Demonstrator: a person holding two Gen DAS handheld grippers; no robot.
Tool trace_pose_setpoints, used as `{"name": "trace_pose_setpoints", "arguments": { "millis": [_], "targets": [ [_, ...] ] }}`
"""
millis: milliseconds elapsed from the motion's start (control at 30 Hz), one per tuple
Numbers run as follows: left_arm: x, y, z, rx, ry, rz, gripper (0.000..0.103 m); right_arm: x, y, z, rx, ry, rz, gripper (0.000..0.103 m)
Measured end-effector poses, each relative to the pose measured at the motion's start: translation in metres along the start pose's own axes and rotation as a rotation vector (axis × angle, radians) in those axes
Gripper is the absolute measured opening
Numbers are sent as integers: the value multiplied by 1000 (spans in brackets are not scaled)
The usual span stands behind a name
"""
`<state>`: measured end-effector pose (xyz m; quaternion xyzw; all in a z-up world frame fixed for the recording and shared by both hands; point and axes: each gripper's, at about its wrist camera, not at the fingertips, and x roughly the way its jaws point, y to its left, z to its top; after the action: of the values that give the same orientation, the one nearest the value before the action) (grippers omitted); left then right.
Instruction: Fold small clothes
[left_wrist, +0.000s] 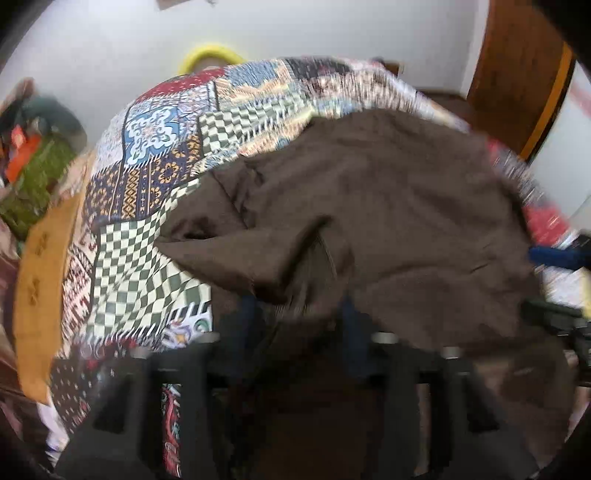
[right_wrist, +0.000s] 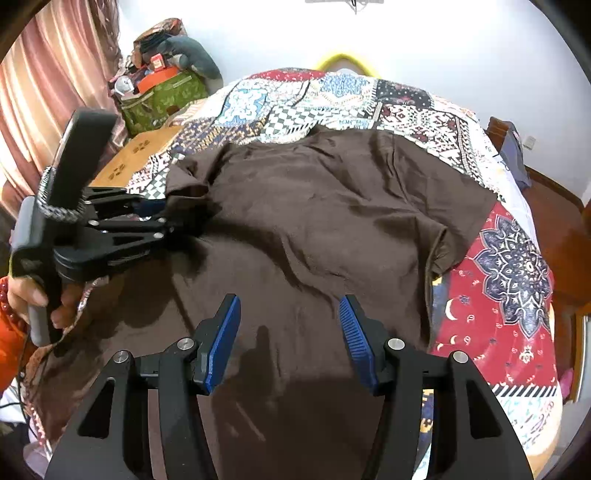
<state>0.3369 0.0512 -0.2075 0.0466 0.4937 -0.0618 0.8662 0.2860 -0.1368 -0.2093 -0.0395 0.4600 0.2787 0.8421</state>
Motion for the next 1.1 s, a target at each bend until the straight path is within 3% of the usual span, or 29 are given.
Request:
{"name": "trace_pose_setpoints", "arguments": {
  "millis": [100,233,333,400,500,767,833,933,1100],
  "targets": [
    [-37,27,-3,-88,-70,-14,62,-4,8,7,-17,-20,7,52],
    [-64,66,-13,-181,-117,39,63,0,24,26,-42,-38,41,52],
    [-68,93,-27,-205,-116,118,63,10,45,44,-81,-45,66,53],
    [-60,108,-37,-227,-90,136,63,19,58,57,-112,-54,73,60],
    [-43,122,-47,-264,-53,124,63,37,77,76,-149,-55,89,70],
    [-1,116,-49,-276,2,11,63,131,110,115,-275,94,86,70],
    [6,111,-47,-272,14,-20,63,151,114,118,-314,136,85,66],
    [15,100,-48,-241,25,-46,63,171,114,117,-358,189,85,40],
    [29,86,-54,-193,53,6,63,160,100,122,-275,127,142,13]
  ]
}}
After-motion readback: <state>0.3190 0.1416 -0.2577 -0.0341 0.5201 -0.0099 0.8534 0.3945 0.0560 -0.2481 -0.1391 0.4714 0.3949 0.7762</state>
